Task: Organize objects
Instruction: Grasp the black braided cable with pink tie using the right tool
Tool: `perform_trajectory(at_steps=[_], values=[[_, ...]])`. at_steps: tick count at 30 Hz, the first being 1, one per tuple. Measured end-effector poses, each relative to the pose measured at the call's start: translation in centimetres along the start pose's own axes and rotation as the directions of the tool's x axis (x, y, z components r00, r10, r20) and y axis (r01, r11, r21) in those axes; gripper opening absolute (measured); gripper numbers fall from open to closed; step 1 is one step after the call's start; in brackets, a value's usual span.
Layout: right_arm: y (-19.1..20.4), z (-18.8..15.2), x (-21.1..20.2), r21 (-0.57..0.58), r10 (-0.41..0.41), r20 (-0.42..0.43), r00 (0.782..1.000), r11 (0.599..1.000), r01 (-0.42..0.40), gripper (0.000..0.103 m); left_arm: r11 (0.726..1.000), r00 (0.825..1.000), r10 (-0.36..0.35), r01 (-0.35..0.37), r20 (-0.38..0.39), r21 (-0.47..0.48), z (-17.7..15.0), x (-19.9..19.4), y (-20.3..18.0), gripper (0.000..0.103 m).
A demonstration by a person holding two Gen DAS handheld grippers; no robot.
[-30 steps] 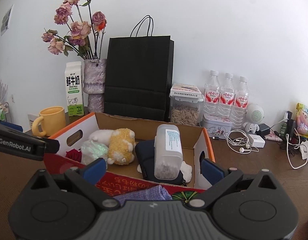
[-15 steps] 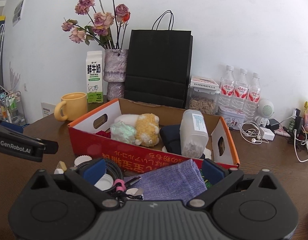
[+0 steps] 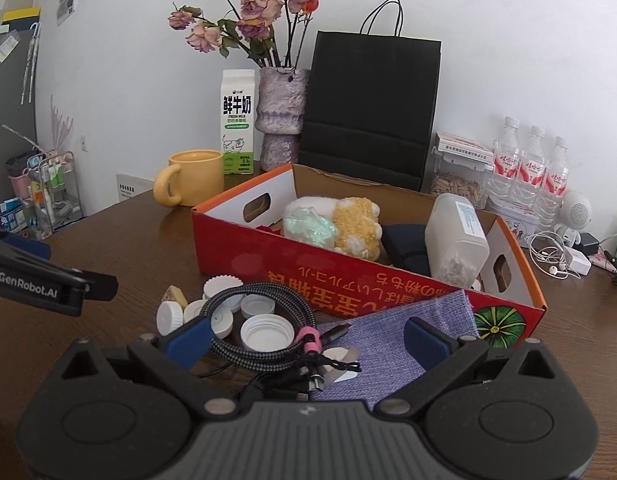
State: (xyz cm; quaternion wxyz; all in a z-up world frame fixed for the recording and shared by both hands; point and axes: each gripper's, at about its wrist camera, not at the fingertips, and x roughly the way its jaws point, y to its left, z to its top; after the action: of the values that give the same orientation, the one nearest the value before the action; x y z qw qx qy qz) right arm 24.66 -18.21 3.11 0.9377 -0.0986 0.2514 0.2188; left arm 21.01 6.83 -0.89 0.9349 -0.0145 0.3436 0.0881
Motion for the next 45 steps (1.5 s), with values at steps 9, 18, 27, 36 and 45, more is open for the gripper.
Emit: perform_trajectory(at_steps=[9, 18, 27, 36, 45], values=[[0.9, 0.4, 3.5, -0.039, 0.082, -0.057, 0.995, 0.996, -0.085, 0.103, 1.0, 1.0, 0.004, -0.004, -0.01, 0.004, 0.0, 0.9, 0.2, 0.103], [0.1, 0.6, 7.5, -0.013, 0.181, -0.11, 0.977, 0.983, -0.183, 0.103, 1.0, 1.0, -0.001, 0.002, -0.024, 0.023, 0.6, 2.3, -0.7, 0.103], [-1.0, 0.1, 7.4, 0.042, 0.259, -0.074, 0.963, 0.966, -0.256, 0.089, 0.999, 1.0, -0.005, 0.006, -0.017, 0.053, 1.1, 2.6, -2.0, 0.103], [-2.4, 0.3, 5.6, 0.07, 0.249, -0.005, 0.969, 0.966, -0.248, 0.089, 0.994, 1.0, -0.01, 0.01, 0.001, 0.108, 0.9, 2.0, -2.7, 0.103], [-2.4, 0.2, 3.7, 0.054, 0.281, 0.036, 0.959, 0.958, -0.283, 0.089, 0.978, 0.999, -0.008, -0.003, 0.053, 0.208, 0.4, 1.0, -4.8, 0.103]])
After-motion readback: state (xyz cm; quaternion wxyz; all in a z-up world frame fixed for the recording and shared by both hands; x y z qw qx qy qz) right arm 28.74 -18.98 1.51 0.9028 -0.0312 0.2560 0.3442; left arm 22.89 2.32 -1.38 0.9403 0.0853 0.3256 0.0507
